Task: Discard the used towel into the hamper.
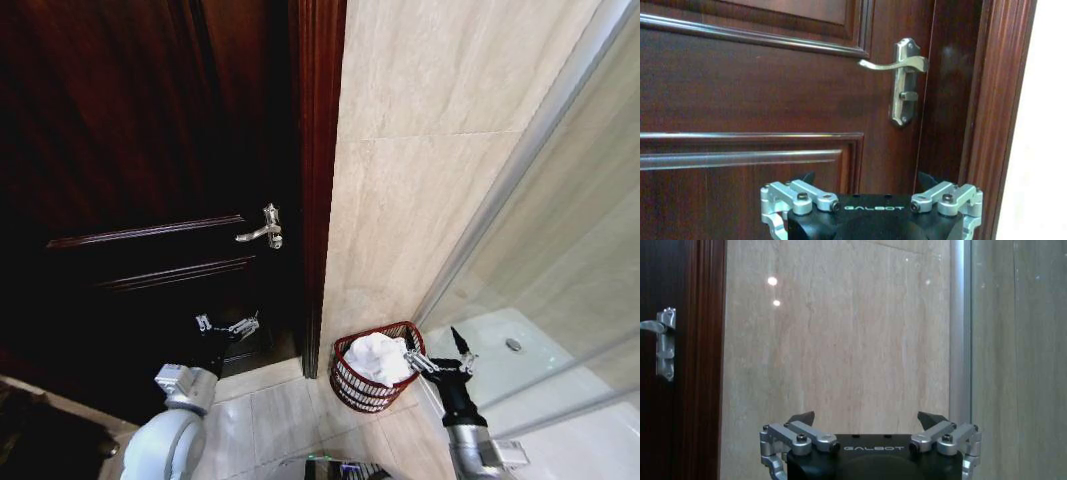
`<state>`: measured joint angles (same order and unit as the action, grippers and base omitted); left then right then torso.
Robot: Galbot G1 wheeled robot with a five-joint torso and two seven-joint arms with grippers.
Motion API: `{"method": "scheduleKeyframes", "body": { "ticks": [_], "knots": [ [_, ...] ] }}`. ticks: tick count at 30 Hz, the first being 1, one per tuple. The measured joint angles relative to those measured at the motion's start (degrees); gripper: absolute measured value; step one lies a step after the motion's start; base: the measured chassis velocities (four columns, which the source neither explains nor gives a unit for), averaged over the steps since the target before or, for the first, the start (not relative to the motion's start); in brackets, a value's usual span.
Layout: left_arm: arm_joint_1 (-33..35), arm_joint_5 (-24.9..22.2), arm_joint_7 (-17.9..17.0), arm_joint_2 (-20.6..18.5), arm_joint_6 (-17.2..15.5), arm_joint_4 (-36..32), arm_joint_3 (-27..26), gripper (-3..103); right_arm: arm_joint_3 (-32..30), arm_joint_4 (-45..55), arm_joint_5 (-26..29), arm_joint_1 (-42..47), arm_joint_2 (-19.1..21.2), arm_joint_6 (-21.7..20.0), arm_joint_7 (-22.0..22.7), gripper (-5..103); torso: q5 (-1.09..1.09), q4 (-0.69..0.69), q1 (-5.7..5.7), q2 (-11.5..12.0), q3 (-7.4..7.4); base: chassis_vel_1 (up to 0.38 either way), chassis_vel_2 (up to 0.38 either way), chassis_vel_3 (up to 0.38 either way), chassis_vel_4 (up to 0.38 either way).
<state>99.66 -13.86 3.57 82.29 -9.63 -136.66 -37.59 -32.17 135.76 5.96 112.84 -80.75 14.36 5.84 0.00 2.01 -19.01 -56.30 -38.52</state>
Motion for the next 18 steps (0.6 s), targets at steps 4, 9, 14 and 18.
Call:
{"method": "scheduleKeyframes", "body": {
  "ticks": [4,9,14,18],
  "knots": [
    [0.00,0.00,0.00,0.00,0.00,0.00,0.00,100,-0.11,0.30,-0.09,-0.07,-0.14,0.65,-0.04,100,0.00,0.00,-0.30,-0.66,-0.36,0.000,0.000,0.000,0.000],
    [0.00,0.00,0.00,0.00,0.00,0.00,0.00,100,-0.94,0.04,-0.82,-0.33,-0.40,2.58,-0.76,100,0.01,0.00,-0.78,-1.74,-0.96,0.000,0.000,0.000,0.000],
    [0.00,0.00,0.00,0.00,0.00,0.00,0.00,100,-1.85,0.59,-0.01,-0.63,-0.23,2.61,-0.81,100,0.01,0.00,-1.52,-3.39,-1.87,0.000,0.000,0.000,0.000],
    [0.00,0.00,0.00,0.00,0.00,0.00,0.00,100,-2.08,1.45,1.87,-0.87,-0.09,1.74,-0.77,100,0.00,0.00,-2.12,-4.70,-2.58,0.000,0.000,0.000,0.000]
  ]
}}
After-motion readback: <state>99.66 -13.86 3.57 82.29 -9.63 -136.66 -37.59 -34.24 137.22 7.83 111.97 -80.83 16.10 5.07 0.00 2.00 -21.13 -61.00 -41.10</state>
